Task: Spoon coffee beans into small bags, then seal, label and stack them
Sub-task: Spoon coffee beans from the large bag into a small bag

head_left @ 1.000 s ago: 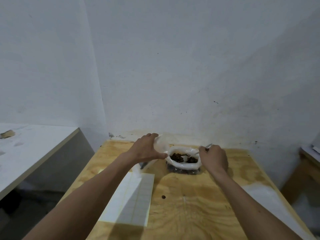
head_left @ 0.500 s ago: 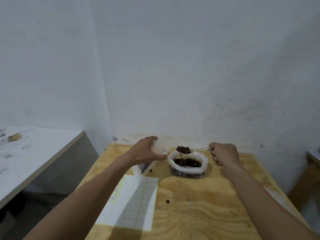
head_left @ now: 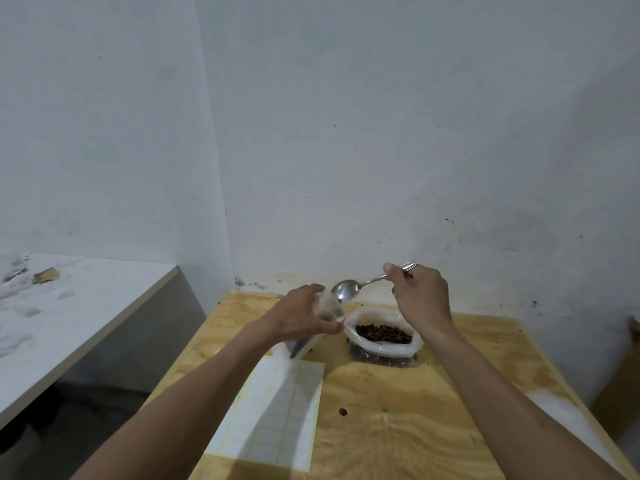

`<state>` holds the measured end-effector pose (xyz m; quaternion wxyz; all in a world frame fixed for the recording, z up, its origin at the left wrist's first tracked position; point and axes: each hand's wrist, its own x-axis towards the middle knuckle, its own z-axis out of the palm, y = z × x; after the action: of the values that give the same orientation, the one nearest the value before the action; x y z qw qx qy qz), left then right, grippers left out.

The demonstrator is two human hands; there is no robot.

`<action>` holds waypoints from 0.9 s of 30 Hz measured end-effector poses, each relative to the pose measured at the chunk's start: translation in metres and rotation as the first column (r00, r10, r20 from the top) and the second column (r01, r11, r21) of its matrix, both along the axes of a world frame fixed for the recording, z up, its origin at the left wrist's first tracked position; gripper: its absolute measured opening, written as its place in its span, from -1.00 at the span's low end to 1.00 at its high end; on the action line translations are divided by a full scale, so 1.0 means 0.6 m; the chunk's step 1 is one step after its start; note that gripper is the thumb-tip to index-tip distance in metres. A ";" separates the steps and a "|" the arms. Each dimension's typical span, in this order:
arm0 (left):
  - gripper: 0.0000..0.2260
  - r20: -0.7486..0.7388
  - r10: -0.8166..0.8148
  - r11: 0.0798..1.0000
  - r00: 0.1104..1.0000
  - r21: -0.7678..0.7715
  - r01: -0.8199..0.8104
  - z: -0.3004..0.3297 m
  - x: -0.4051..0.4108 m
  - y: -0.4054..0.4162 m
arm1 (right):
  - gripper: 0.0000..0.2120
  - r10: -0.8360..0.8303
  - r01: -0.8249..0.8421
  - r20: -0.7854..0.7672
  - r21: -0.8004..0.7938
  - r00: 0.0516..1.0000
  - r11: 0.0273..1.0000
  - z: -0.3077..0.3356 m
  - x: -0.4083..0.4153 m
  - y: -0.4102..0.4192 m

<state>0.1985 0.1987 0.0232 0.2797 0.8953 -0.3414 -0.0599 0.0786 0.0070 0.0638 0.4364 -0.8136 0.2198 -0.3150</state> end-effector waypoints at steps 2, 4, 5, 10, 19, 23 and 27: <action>-0.12 -0.008 0.000 1.000 1.000 0.004 0.000 0.000 0.002 0.001 | -0.61 -0.030 0.030 0.008 -0.065 1.000 0.997 0.006 -0.005 -0.009; -0.12 0.004 -0.005 1.000 1.000 0.011 0.005 -0.001 0.003 0.001 | -0.58 -0.090 0.085 -0.026 -0.153 0.996 0.984 0.007 -0.013 -0.026; -0.11 0.016 -0.011 1.000 1.000 0.023 0.010 -0.002 0.003 0.000 | -0.57 -0.121 0.108 -0.056 -0.196 0.991 0.975 0.004 -0.017 -0.037; -0.11 0.142 -0.033 0.992 0.989 0.126 0.015 -0.016 -0.007 -0.012 | -0.63 -0.224 0.145 -0.185 -0.367 0.957 0.919 -0.034 -0.042 -0.070; -0.15 0.192 -0.047 0.988 0.980 0.157 0.017 -0.030 -0.012 -0.032 | -0.67 -0.280 0.264 -0.299 -0.093 0.912 0.960 -0.113 -0.038 -0.063; -0.16 0.163 -0.043 0.992 0.986 0.124 0.023 -0.027 -0.009 -0.026 | -0.74 -0.217 0.290 -0.314 0.207 0.924 0.935 -0.122 -0.033 -0.066; -0.15 0.089 -0.030 0.998 0.996 0.054 0.026 -0.014 -0.002 -0.009 | -0.80 -0.233 0.323 -0.289 0.323 0.929 0.890 -0.111 -0.032 -0.082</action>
<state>0.1972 0.1934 0.0146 0.2395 0.8993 -0.3645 -0.0324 0.0594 -0.0425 -0.0028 0.4995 -0.7104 0.4409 -0.2267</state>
